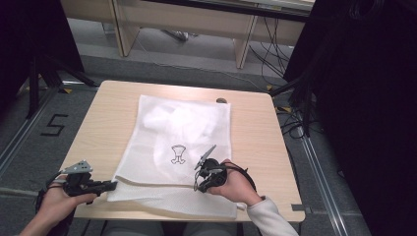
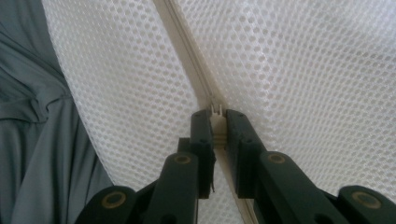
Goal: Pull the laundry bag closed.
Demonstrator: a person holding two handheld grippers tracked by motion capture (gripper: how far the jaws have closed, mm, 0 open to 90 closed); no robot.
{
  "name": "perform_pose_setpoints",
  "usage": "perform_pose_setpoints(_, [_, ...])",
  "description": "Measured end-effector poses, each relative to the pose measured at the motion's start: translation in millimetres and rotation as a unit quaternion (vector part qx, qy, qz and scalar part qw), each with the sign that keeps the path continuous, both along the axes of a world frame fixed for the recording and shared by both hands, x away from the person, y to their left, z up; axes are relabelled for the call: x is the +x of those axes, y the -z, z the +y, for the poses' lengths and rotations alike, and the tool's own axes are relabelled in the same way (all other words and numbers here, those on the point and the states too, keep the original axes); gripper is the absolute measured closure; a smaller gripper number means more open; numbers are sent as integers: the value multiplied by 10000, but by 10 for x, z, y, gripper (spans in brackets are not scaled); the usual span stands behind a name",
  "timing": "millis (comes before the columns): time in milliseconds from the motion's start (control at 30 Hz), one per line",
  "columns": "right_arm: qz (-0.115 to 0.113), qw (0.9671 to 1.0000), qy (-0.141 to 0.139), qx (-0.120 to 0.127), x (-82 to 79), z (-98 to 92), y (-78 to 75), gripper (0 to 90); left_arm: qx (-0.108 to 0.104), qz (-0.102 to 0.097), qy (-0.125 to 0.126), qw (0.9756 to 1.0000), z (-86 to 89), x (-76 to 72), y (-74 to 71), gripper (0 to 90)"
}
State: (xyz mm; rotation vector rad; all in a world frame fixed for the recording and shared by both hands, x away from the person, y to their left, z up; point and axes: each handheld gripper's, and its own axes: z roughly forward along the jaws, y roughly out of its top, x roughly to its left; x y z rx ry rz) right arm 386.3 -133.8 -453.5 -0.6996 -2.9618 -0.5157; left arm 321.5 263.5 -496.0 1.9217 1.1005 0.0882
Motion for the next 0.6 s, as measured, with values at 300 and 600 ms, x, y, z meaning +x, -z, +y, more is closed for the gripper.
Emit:
perform_pose_setpoints(300, [-16,9999,111,-71,0,-66,-3,824,8,-1,3,10000,0,1,1,861])
perform_pose_setpoints(600, [-24,9998,161,-81,7,-104,3,824,-1,4,0,10000,1,0,1,861])
